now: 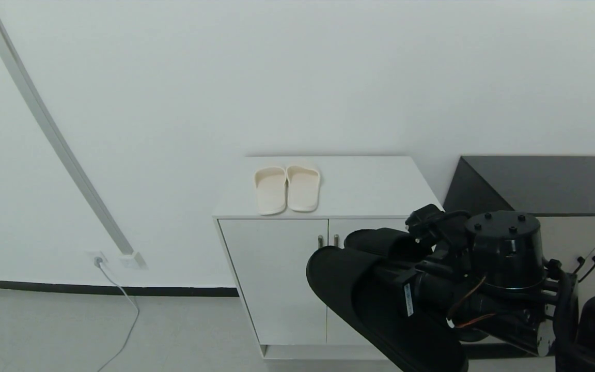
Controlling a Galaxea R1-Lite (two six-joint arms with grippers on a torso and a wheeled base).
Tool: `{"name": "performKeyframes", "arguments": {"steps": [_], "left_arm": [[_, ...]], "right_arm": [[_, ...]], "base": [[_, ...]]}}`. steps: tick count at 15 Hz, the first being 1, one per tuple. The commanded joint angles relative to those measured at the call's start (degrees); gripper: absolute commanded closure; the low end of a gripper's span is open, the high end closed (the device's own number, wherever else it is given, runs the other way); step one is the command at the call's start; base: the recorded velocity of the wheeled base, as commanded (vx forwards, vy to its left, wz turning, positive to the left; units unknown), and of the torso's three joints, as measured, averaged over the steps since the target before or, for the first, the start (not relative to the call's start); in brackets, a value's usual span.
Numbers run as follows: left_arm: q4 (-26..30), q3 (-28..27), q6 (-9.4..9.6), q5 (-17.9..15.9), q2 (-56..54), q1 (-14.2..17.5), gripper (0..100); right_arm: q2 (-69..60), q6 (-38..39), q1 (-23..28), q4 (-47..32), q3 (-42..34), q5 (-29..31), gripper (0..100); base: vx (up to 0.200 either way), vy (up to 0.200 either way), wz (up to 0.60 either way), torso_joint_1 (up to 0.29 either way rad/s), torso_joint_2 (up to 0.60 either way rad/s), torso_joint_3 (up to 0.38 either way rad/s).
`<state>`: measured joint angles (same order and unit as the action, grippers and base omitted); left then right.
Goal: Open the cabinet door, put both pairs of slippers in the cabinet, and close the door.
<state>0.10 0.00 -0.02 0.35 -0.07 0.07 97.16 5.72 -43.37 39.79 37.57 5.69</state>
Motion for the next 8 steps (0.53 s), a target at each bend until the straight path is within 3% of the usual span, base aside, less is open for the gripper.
{"name": "performKeyframes", "arguments": {"steps": [1, 8], "left_arm": [[-0.01, 0.0, 0.02, 0.0, 0.07, 0.01, 100], [-0.01, -0.09, 0.02, -0.09, 0.07, 0.01, 100]], "right_arm": [[0.05, 0.0, -0.04, 0.02, -0.04, 0.02, 100], [0.14, 0.0, -0.31, 0.02, -0.31, 0.02, 100]], "base": [[0.0, 0.0, 0.0, -0.159, 0.34, 0.178], [0.0, 0.0, 0.0, -0.16, 0.36, 0.197]]}}
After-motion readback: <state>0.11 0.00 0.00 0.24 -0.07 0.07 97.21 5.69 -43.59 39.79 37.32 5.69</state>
